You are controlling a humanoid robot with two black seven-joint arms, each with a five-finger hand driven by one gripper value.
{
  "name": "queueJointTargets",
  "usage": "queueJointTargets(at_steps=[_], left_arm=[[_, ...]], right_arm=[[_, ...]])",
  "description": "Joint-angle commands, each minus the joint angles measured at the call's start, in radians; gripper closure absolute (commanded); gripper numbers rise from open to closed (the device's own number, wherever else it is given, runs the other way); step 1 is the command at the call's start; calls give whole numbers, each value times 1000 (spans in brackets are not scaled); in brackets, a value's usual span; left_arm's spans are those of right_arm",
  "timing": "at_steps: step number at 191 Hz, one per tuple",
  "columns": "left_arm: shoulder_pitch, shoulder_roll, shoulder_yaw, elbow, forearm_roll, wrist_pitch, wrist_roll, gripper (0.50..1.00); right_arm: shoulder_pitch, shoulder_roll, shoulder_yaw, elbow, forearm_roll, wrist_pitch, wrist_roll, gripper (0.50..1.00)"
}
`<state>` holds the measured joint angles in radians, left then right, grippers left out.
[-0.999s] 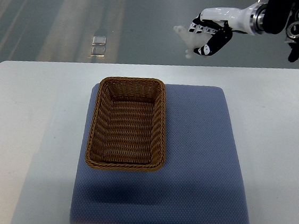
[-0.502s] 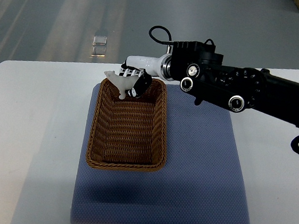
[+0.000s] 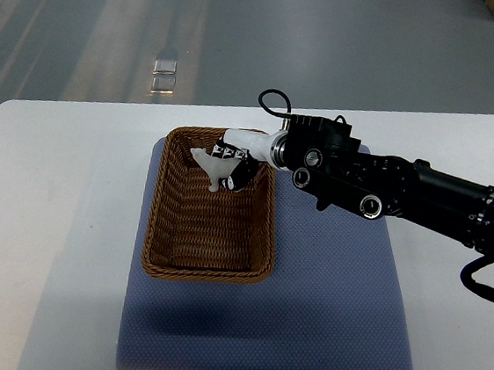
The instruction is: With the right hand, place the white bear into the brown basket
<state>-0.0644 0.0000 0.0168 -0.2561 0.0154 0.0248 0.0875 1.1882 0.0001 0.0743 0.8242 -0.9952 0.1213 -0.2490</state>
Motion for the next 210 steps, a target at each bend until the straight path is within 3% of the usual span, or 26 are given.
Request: queueJointTargets(at_steps=[1,15,21,42,78,109,172,210], left_arm=[[0,0,0,0,0,0,0,500],[0,0,0,0,0,0,0,500],[0,0,0,0,0,0,0,500],[0,0,0,0,0,0,0,500],[0,0,0,0,0,0,0,500],[0,0,0,0,0,0,0,500],[0,0,0,0,0,1,0,500],[0,0,0,-2,0,1,0,500]], right_arm=[[-19,0,7,0,0,-2,1,895],[-27,0,9,0,0,-8,1,887],[-33,0,9,0,0,-15,2,846],[-44,0,9,1,0,-20,2,783],[-39,0,10,1,0,-20,2,740],[-30,0,12,3,0,-19,2,646],[33,-2,136,3,17,-15,4,642],[-1,-130,373,12,21,-17,37,640]])
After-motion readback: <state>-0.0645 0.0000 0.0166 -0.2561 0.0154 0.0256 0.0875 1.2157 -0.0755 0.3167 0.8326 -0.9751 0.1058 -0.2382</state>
